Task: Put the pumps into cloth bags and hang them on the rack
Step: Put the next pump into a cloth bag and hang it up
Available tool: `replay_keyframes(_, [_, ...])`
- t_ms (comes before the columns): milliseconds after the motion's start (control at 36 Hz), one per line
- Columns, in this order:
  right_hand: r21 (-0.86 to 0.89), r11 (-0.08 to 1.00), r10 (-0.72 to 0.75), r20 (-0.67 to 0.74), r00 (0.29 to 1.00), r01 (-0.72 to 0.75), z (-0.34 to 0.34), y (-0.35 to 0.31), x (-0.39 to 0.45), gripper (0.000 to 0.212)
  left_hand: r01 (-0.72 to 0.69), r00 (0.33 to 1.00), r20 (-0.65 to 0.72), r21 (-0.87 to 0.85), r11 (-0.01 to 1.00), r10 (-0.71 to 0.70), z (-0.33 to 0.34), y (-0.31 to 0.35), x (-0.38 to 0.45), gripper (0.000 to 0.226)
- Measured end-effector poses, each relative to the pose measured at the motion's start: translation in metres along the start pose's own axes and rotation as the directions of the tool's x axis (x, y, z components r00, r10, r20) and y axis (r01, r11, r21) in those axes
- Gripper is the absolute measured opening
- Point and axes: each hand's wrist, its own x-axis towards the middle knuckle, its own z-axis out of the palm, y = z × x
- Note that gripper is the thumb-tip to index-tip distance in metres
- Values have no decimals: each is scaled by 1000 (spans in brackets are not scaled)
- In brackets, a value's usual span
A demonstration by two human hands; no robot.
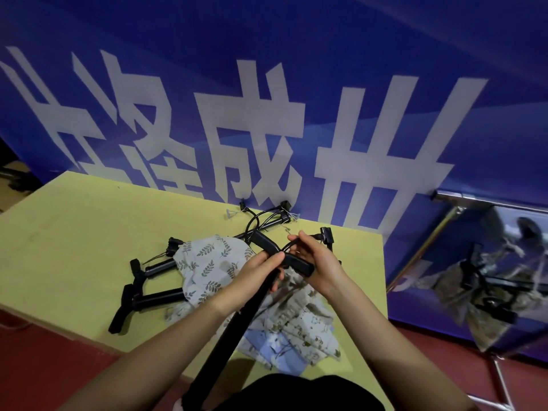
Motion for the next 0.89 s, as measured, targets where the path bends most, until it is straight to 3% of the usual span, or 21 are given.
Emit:
replay_keyframes(139, [-46,998,-35,4,999,35,-4,-2,-2,26,30,999,35,-6,1000,-30,0,0,7,32])
replay_keyframes(306, [-121,989,-88,-16,996,85,-14,-6,-5,25,18,998,53,122,992,-25,2,9,15,58])
replay_keyframes(417, [-235,961,-160,-48,986,144,-19,-2,-9,46,-48,999,-8,135,990,49,4,21,24,63])
replay_keyframes(528, [-240,961,-144,-3,990,139,-11,4,-12,65,-89,995,-53,10,996,89,11,44,32,67])
replay_keyframes(694, [-547,819,-160,69,985,171,2,21,-17,40,-153,981,-165,-371,916,98,24,80,50,56])
replay_keyframes(778, [-535,802,-284,49,958,265,4,15,-18,37,-175,972,-204,-321,931,112,20,86,56,51])
replay_keyframes(889, [-536,784,-345,43,938,313,3,8,-16,37,-162,980,-148,-178,971,136,8,77,54,48])
